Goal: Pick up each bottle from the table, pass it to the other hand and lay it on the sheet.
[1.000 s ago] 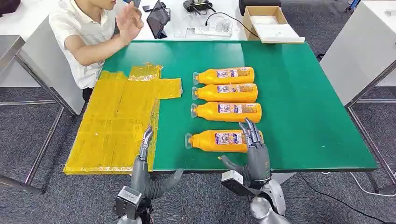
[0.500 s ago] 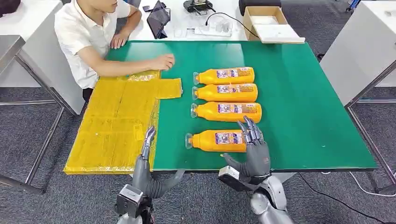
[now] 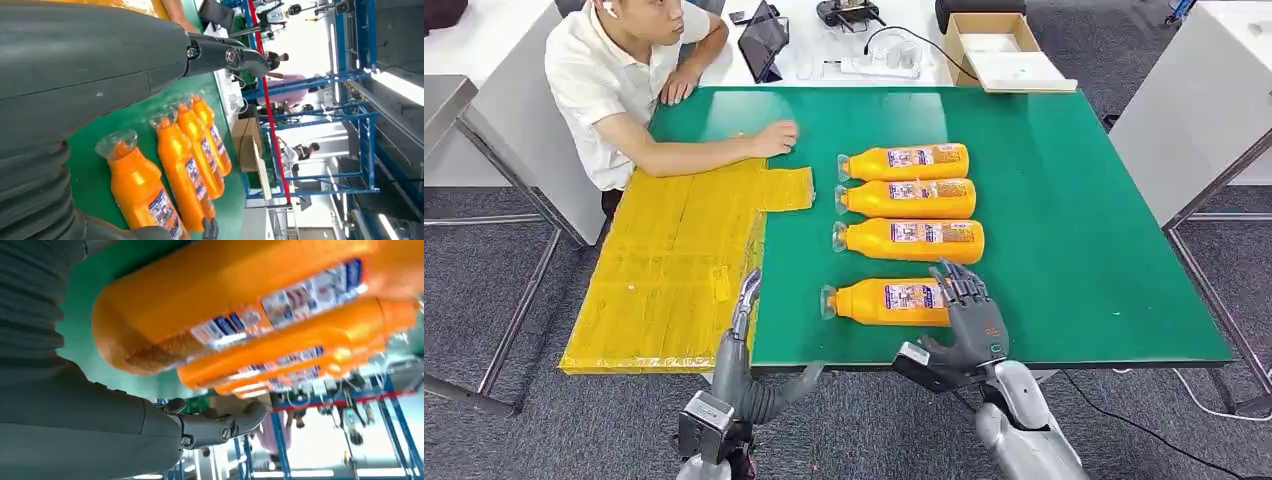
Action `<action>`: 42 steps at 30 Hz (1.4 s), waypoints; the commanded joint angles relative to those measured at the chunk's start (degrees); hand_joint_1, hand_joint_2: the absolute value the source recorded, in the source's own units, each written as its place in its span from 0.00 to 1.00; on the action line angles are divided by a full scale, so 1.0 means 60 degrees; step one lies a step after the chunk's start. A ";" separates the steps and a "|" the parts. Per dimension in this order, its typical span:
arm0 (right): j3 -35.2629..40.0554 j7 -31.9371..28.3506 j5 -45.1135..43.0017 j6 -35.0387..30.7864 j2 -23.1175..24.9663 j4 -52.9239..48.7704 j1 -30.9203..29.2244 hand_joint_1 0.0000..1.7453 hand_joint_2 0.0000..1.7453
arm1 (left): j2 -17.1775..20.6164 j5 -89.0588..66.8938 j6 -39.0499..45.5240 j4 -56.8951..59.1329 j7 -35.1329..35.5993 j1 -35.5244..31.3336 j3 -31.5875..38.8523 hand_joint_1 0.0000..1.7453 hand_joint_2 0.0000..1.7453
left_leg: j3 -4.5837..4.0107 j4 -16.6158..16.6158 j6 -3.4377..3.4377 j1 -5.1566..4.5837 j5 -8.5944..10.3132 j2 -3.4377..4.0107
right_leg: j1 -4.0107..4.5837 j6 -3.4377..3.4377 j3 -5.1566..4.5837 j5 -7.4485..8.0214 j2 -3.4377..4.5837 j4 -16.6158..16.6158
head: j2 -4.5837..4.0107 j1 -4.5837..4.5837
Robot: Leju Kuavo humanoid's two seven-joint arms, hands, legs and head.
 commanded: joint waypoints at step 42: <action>0.4504 0.1243 -0.0059 0.5806 -0.1569 0.3349 -0.4073 0.00 1.00 | -0.0048 -0.0298 -0.0408 0.0915 0.0382 -0.0661 0.0027 0.00 1.00 | 0.0053 -0.0008 -0.0012 0.0006 -0.0003 0.0014 | 0.0009 -0.0017 0.0052 -0.0002 -0.0003 -0.0013 | 0.0000 -0.0004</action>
